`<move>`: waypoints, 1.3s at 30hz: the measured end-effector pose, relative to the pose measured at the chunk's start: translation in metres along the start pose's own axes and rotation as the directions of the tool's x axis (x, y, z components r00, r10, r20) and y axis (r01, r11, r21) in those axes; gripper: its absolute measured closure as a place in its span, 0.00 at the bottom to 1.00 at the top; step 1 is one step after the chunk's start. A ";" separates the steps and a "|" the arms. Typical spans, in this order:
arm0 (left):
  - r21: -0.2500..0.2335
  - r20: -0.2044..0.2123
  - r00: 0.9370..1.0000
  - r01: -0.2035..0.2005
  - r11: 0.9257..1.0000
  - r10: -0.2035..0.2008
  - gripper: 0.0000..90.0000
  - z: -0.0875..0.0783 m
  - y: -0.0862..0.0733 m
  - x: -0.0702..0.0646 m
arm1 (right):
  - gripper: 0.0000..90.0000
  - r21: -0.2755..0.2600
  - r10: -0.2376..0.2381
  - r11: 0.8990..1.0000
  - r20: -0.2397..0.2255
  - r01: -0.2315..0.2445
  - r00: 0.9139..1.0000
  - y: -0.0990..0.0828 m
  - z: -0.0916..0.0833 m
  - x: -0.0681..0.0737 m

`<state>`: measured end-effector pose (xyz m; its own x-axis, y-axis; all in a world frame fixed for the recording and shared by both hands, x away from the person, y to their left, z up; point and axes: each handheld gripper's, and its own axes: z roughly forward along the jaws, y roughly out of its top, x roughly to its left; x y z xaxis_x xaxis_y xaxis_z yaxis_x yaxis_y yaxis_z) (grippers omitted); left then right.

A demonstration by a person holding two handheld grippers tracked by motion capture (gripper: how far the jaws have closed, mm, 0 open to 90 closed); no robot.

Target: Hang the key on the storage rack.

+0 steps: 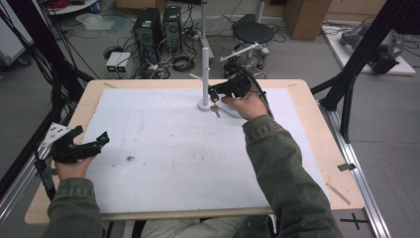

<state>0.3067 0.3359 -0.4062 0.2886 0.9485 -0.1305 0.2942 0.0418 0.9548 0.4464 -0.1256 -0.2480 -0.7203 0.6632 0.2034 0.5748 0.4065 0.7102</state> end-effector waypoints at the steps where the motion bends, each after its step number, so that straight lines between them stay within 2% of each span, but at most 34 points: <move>1: 0.000 -0.001 1.000 0.000 1.000 0.000 0.02 0.000 0.000 0.000 | 0.90 0.000 0.007 1.000 -0.004 -0.007 1.000 0.002 0.001 -0.001; 11: 0.009 -0.003 1.000 -0.009 1.000 0.009 0.02 0.001 0.000 -0.001 | 0.90 -0.007 0.022 1.000 0.003 -0.021 1.000 0.013 0.016 -0.012; 28: 0.013 0.000 1.000 -0.010 1.000 0.010 0.02 0.003 -0.001 -0.001 | 0.90 -0.067 0.015 0.998 0.035 -0.013 0.999 0.049 0.012 -0.026; 39: 0.012 0.000 1.000 -0.005 1.000 0.005 0.02 0.003 -0.001 0.000 | 0.90 -0.086 0.037 0.996 0.037 -0.034 0.999 0.064 0.016 -0.037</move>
<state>0.3090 0.3349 -0.4080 0.2898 0.9489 -0.1252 0.3038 0.0328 0.9522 0.5160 -0.1140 -0.2206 -0.6835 0.7007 0.2043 0.5631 0.3281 0.7585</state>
